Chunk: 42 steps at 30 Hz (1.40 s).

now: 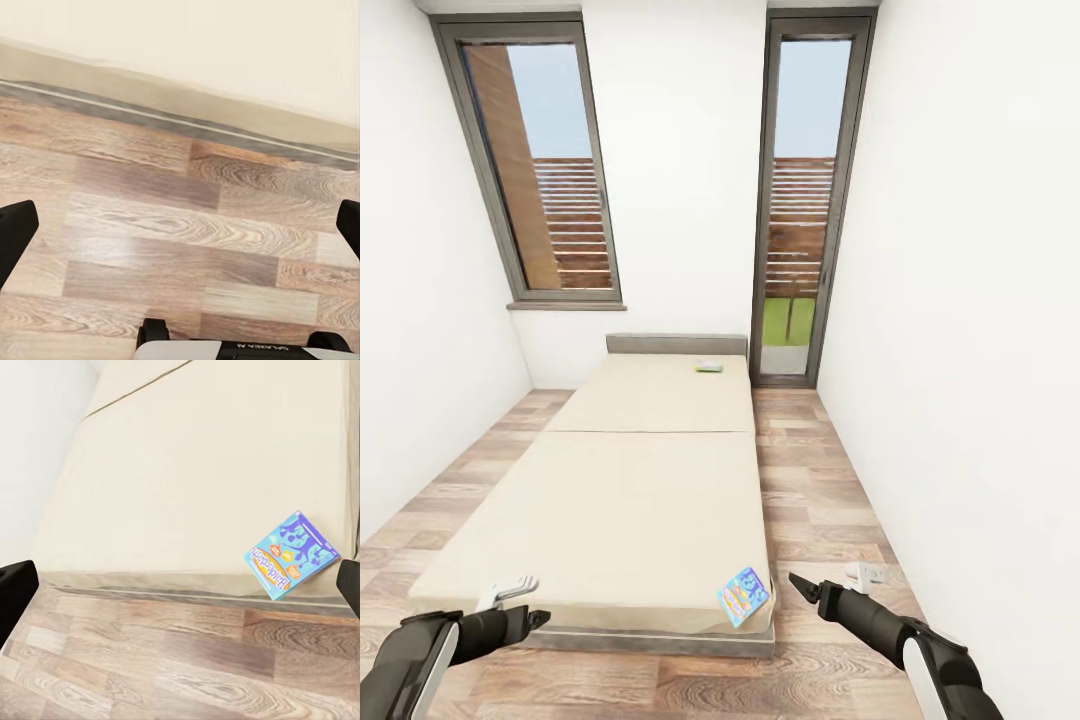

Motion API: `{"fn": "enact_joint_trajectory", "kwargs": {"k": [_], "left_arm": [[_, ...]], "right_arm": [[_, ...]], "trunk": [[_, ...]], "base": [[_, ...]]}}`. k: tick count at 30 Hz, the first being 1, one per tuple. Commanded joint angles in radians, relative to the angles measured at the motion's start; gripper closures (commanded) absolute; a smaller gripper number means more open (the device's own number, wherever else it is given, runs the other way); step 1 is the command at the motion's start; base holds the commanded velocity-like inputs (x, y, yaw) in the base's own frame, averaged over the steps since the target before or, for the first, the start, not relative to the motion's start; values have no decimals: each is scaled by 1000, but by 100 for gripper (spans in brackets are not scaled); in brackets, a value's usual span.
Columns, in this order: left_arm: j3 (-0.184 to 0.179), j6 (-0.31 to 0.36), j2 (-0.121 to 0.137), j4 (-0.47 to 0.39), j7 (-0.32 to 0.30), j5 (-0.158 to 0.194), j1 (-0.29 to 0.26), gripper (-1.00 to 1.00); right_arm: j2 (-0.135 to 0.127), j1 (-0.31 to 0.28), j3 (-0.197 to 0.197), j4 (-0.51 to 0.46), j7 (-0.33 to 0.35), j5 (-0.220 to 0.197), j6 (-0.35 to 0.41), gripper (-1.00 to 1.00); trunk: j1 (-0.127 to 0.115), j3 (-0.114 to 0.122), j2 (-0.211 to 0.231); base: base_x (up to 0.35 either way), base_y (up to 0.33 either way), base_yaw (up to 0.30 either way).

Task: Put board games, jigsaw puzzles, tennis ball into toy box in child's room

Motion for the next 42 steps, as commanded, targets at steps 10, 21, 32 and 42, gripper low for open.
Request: {"fn": "enact_joint_trajectory", "kwargs": {"k": [10,21,32,42], "left_arm": [[2,6,-1,-5,-6,-3,-1,-100],[3,10,0,-9,-7,-1,-1,-100],[11,22,8,-11,-105,97,-1,-100],[28,24,14,-3,-296,170,-1,-100]], "right_arm": [[1,-1,-3,-1,3,-7,8,-100],[1,-1,-4,-1,4,-10,10,-100],[0,-1,-5,-1,5,-18,9,-100],[0,-1,-6,-2,6,-21,11,-100]], "trunk": [[1,-2,-2],[39,-34,-72],[81,-68,-149],[120,-96,-219]], "base": [[0,0,0],[0,0,0],[0,0,0],[0,0,-147]]}}
